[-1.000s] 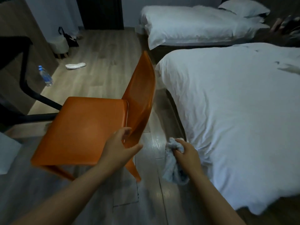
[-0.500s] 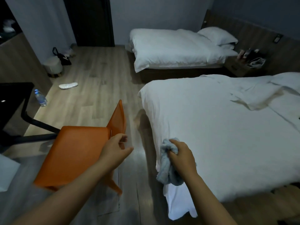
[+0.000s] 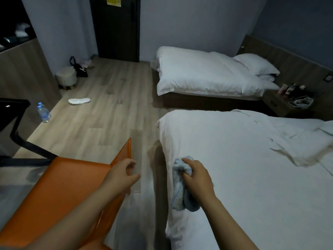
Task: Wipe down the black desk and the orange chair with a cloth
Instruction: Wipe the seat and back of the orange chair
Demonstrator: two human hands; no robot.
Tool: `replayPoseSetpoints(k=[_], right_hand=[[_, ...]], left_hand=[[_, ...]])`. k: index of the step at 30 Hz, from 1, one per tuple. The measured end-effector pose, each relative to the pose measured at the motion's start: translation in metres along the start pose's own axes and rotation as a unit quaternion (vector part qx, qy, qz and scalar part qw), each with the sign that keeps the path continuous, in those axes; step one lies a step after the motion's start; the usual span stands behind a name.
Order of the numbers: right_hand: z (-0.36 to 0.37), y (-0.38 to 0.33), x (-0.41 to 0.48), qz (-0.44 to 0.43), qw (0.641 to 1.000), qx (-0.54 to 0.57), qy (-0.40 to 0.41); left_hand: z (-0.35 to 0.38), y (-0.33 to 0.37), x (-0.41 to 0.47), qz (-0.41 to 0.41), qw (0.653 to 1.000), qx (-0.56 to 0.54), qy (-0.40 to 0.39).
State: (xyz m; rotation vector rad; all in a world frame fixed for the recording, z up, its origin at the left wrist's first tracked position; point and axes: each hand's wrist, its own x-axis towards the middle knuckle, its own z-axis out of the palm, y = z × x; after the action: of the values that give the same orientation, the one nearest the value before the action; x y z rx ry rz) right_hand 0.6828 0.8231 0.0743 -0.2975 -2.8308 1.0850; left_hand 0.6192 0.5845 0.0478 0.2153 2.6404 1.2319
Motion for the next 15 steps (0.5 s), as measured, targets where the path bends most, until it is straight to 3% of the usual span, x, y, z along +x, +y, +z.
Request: replayPoseSetpoints(k=[9, 15], right_hand=[[-0.011, 0.003, 0.177, -0.028, 0.999, 0.007, -0.029], [-0.01, 0.001, 0.304, -0.107, 0.991, 0.014, -0.079]], left_hand=[[-0.009, 0.048, 0.155, -0.039, 0.999, -0.021, 0.02], [-0.015, 0.06, 0.238, -0.088, 0.994, -0.023, 0.063]])
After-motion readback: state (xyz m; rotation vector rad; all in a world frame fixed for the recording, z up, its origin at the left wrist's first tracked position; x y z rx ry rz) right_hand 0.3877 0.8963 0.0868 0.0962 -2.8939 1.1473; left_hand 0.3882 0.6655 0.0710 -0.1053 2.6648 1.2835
